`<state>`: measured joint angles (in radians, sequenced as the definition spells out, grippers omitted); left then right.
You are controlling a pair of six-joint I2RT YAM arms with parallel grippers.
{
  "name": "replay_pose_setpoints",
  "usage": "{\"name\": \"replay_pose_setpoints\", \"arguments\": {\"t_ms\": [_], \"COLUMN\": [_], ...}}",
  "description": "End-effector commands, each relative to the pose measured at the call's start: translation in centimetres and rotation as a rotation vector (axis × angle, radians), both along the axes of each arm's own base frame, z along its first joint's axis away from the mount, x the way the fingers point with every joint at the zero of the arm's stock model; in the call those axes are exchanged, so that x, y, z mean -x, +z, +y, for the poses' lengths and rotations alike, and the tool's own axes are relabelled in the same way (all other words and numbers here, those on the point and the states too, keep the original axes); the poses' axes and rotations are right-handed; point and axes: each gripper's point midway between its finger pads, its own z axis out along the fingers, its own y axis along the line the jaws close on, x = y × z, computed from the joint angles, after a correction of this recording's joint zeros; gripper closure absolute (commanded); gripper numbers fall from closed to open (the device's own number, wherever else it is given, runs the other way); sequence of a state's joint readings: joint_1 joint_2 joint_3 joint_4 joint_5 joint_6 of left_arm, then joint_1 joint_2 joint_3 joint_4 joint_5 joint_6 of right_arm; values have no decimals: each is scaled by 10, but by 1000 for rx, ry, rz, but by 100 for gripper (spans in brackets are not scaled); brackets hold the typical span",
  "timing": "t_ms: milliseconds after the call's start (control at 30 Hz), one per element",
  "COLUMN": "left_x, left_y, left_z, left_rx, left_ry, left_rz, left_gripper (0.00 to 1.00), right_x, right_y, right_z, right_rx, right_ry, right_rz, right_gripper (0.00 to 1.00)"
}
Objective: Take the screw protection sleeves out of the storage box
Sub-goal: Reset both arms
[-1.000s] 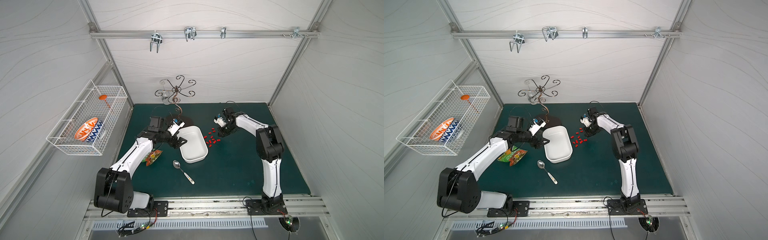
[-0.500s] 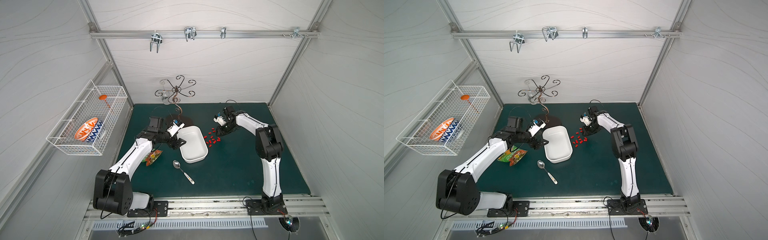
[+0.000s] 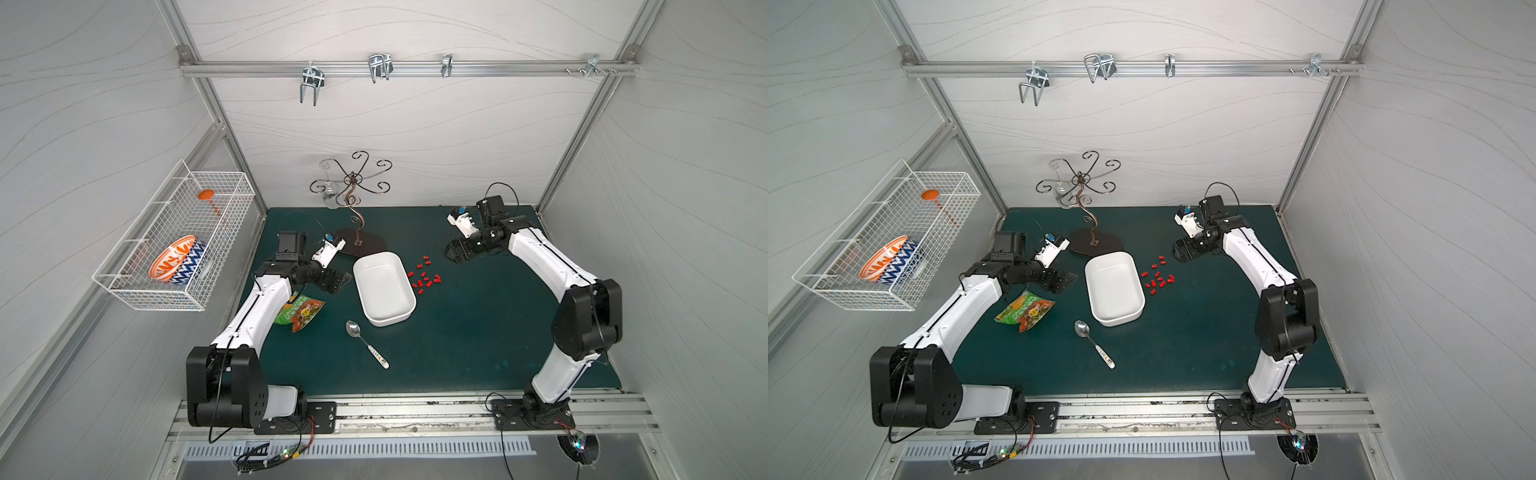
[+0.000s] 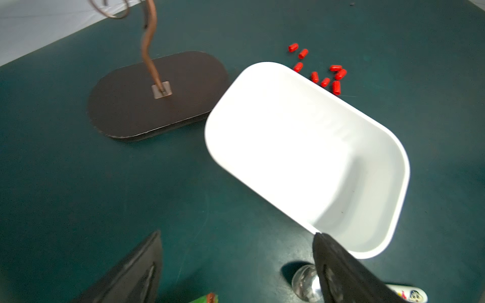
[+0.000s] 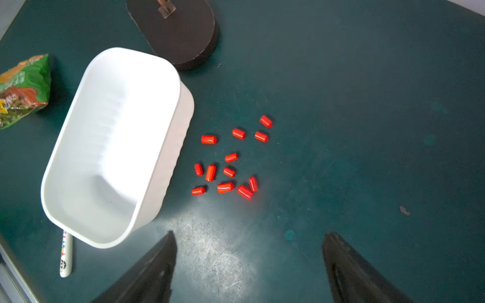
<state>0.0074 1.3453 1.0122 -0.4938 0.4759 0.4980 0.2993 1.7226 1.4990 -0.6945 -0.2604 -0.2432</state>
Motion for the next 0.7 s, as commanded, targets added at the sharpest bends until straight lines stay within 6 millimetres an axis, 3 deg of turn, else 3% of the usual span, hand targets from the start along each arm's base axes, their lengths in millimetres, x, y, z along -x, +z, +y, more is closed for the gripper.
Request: {"name": "replay_pose_setpoints", "arguments": {"t_ms": [0, 367, 667], "left_x": [-19, -9, -19], "left_y": [32, 35, 27], "left_z": [25, 50, 90], "left_rx": [-42, -112, -3], "left_ry": [123, 258, 619], "left_rz": [-125, -263, -361], "left_gripper": [7, 3, 0], "right_x": [-1, -5, 17], "right_y": [9, 45, 55], "right_z": [-27, -132, -205], "right_rx": [21, 52, 125], "right_ry": [-62, -354, -635], "right_rz": [-50, -263, -452], "right_gripper": [1, 1, 1]}}
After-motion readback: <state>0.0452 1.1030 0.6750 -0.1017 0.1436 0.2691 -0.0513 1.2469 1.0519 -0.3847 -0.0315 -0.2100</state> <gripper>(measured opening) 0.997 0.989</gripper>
